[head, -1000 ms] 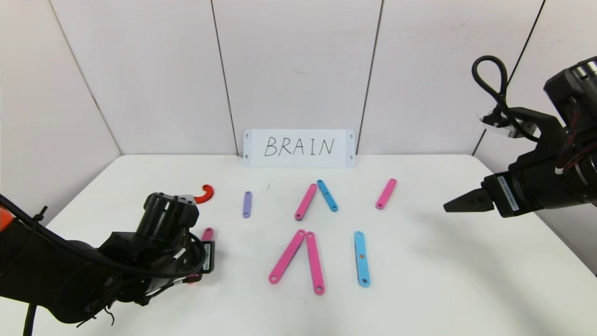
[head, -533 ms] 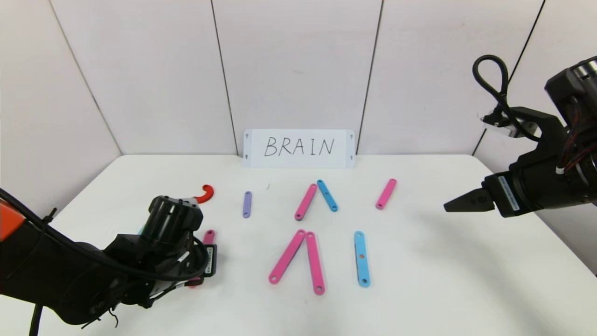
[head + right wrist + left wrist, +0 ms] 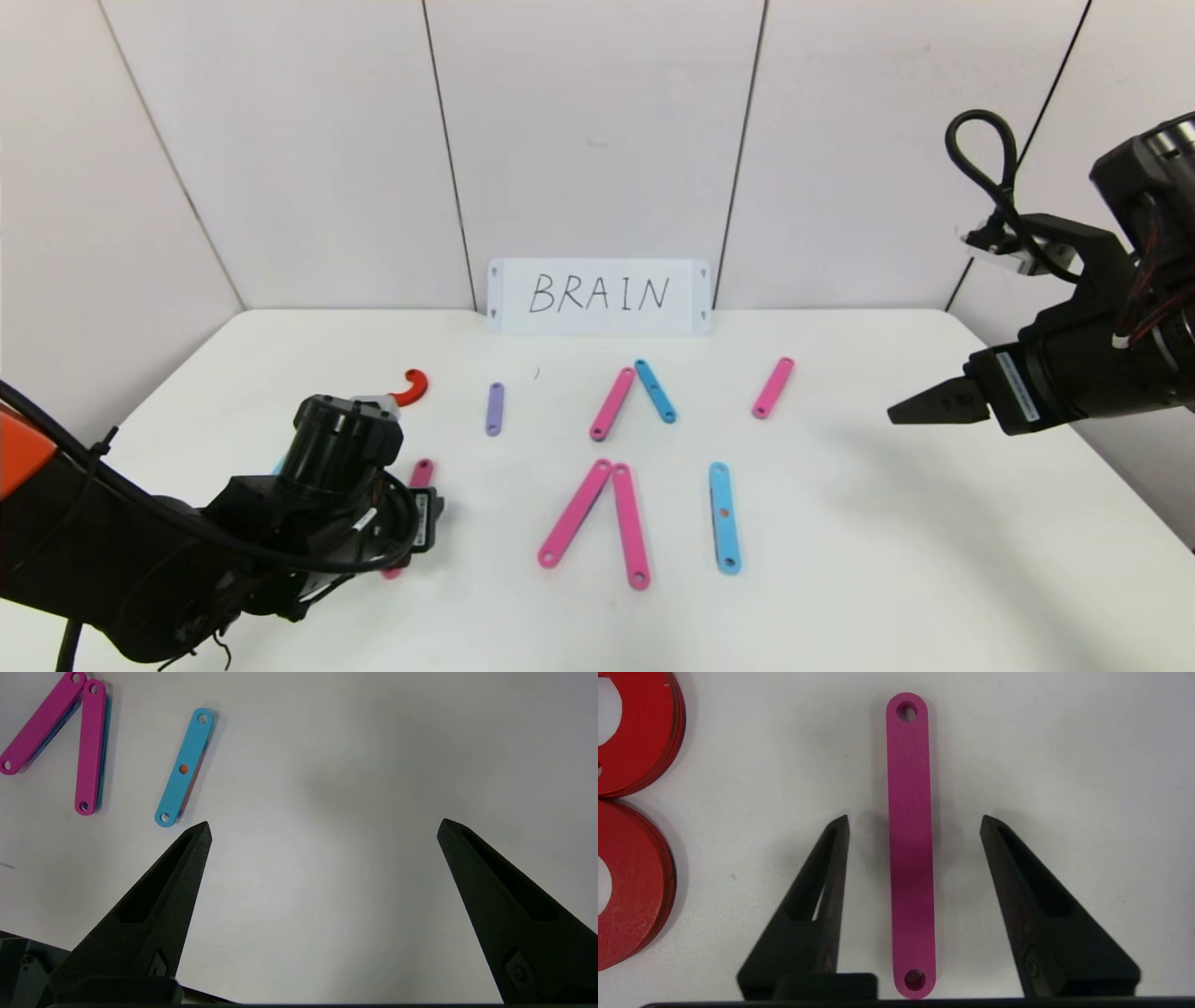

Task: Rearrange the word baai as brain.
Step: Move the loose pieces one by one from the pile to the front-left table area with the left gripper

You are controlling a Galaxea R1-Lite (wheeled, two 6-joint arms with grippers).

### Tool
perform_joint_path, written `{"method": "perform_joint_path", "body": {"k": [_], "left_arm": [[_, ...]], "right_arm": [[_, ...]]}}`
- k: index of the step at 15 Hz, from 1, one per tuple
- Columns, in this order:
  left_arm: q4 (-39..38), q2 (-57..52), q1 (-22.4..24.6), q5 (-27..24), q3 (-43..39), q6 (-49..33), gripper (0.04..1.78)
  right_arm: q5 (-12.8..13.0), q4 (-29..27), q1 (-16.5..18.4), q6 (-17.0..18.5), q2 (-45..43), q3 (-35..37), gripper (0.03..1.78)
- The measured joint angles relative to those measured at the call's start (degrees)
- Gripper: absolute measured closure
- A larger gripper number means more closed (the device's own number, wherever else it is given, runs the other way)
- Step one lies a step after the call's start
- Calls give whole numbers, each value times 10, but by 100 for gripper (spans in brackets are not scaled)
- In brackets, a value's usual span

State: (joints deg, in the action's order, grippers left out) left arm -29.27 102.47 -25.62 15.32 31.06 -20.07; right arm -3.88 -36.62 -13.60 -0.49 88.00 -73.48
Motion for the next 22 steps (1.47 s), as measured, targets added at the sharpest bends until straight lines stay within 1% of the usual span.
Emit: {"method": "perform_joint_path", "body": {"k": [1, 3, 5, 6, 9, 12, 15, 18, 22], "left_arm": [[0, 0, 0, 0, -1, 0, 57], [-1, -2, 0, 0, 2, 2, 32], [-2, -11, 4, 0, 13, 15, 15], [-2, -17, 9, 0, 22, 29, 10], [0, -37, 26, 0, 64, 78, 8], [2, -33, 49, 0, 109, 107, 8], [3, 0, 74, -5, 162, 139, 9], [16, 49, 87, -6, 236, 144, 9], [59, 119, 106, -5, 318, 144, 9]], "right_arm": [[0, 0, 0, 0, 0, 0, 11], [0, 0, 0, 0, 0, 0, 11], [0, 0, 0, 0, 0, 0, 11], [0, 0, 0, 0, 0, 0, 11], [0, 0, 0, 0, 0, 0, 11], [0, 0, 1, 0, 0, 0, 11], [0, 6, 1, 0, 0, 0, 11], [0, 8, 5, 0, 1, 1, 11], [1, 8, 5, 0, 5, 1, 11]]}}
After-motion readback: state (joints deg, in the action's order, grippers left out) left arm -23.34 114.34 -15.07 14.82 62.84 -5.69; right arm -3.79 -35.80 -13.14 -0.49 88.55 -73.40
